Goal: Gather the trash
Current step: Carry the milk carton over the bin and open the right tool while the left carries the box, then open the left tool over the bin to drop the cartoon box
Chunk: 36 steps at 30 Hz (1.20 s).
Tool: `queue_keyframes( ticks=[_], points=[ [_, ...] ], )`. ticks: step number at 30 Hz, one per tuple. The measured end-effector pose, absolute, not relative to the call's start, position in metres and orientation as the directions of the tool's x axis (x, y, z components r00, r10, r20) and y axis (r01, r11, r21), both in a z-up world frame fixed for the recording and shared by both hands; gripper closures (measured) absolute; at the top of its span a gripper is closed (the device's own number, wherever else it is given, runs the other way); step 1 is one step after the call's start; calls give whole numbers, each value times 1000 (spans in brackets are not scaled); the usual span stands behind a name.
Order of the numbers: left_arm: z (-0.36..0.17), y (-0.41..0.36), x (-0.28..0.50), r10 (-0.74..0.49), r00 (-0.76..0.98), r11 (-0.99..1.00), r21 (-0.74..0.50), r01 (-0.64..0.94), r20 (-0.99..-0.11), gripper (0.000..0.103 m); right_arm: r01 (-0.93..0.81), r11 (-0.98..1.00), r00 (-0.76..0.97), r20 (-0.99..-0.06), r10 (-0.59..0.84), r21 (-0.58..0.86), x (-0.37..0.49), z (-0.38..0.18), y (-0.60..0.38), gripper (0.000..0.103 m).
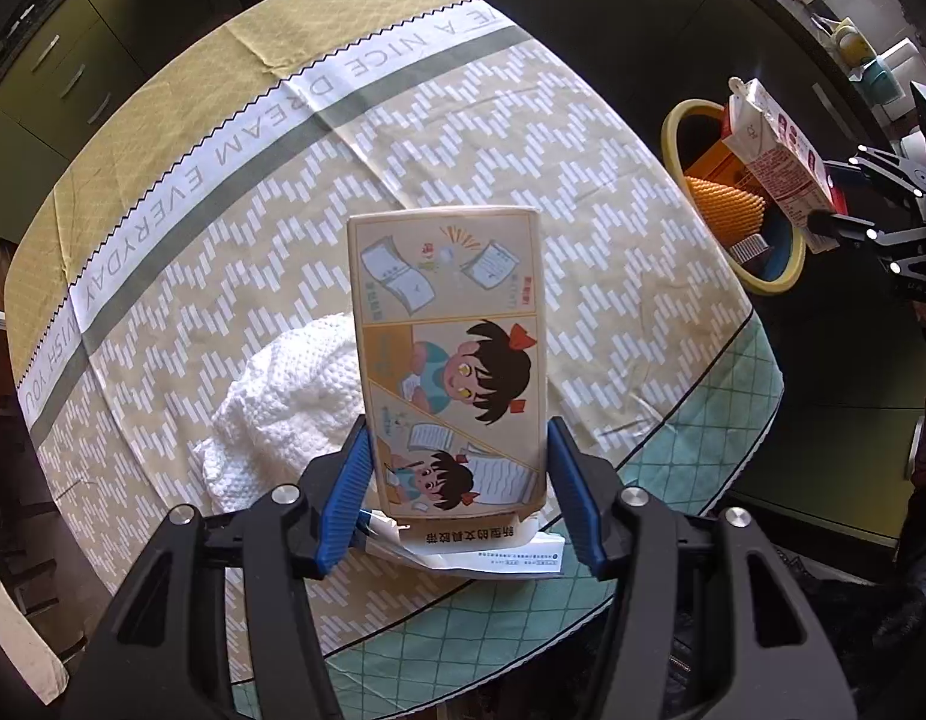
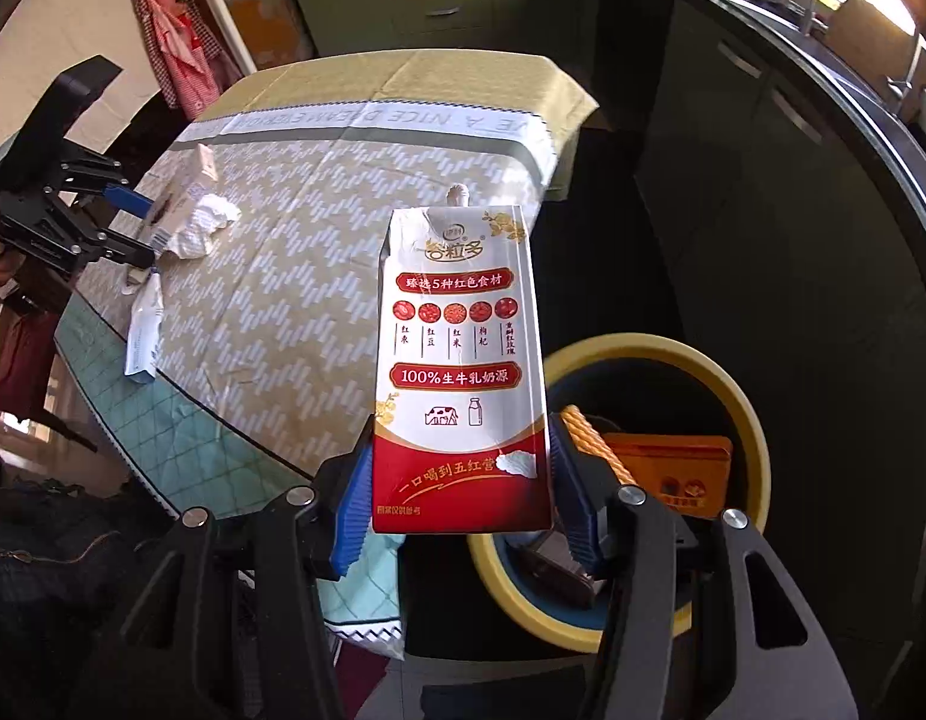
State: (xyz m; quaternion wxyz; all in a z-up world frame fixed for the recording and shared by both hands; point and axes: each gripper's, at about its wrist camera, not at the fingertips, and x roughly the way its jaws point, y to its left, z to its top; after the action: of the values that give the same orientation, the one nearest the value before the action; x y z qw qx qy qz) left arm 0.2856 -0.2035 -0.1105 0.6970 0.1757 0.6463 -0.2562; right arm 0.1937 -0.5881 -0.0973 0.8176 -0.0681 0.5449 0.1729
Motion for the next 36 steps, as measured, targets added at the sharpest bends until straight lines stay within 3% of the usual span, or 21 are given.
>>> queue_keyframes(
  ticks=[11, 13, 26, 36],
  points=[
    [-97, -246, 268, -148, 43, 742, -82, 665, -988, 48, -153, 983, 302, -952, -47, -97, 177, -146, -675, 48],
    [-99, -264, 266, -147, 38, 722, -81, 687, -988, 48, -150, 982, 287, -956, -65, -112, 175, -158, -682, 21],
    [-111, -458, 261, -236, -9, 509, -131, 851, -972, 48, -4, 999, 472, -881, 38, 41, 90, -114, -722, 21],
    [-195, -562, 272, -95, -70, 494, -108, 863, -993, 48, 40, 992, 488, -869, 83, 118, 40, -124, -734, 21]
  ],
)
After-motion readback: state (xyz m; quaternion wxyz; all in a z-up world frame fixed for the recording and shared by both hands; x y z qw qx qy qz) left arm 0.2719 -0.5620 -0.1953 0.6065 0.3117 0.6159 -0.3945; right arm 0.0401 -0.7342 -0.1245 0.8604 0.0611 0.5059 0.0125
